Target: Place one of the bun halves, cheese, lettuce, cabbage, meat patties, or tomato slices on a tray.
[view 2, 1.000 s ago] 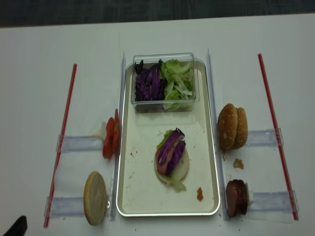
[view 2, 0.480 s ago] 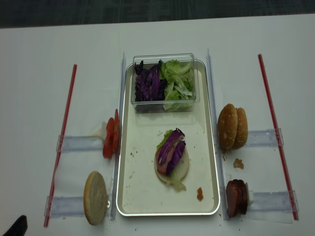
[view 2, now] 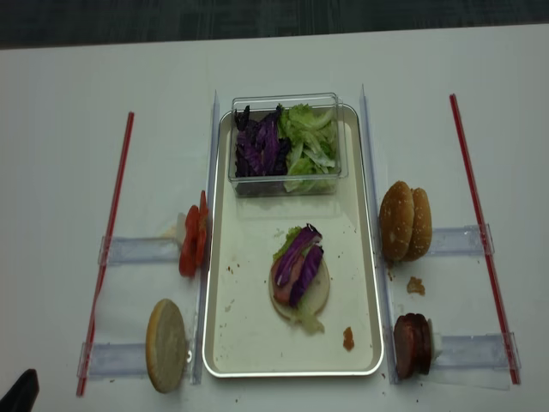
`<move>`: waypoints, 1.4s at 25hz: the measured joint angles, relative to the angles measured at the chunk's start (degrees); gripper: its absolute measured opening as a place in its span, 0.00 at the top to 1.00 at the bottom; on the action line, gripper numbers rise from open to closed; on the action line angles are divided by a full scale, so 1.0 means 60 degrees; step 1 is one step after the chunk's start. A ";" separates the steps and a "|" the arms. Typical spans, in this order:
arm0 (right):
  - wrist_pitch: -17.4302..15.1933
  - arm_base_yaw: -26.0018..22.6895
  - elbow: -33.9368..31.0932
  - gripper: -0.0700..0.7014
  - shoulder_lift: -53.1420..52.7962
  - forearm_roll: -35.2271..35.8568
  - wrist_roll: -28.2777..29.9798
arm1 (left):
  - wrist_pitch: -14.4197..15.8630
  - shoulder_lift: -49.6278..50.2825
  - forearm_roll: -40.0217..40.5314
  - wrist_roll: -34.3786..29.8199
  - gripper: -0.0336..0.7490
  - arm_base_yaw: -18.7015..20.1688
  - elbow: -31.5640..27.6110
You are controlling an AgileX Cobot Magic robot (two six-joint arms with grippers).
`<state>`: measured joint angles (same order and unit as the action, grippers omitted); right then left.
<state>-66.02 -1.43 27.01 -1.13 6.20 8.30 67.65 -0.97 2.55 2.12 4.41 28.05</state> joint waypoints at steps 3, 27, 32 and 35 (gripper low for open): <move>0.0000 0.0000 0.0000 0.38 0.0000 0.0000 0.0000 | 0.0000 0.0000 0.0000 0.0000 0.42 -0.0243 0.0000; 0.0000 0.0000 0.0000 0.38 0.0000 0.0000 0.0037 | 0.0000 0.0000 0.0000 0.0000 0.42 -0.0287 0.0000; 0.0000 0.0000 0.0000 0.37 0.0000 0.0000 0.0037 | 0.0000 0.0000 0.0000 0.0000 0.42 -0.0287 0.0000; 0.0000 0.0000 0.0000 0.37 0.0000 0.0000 0.0037 | 0.0000 0.0000 0.0000 0.0000 0.42 -0.0287 0.0000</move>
<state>-66.02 -1.43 27.01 -1.13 6.20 8.52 67.65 -0.97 2.55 2.12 2.68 28.05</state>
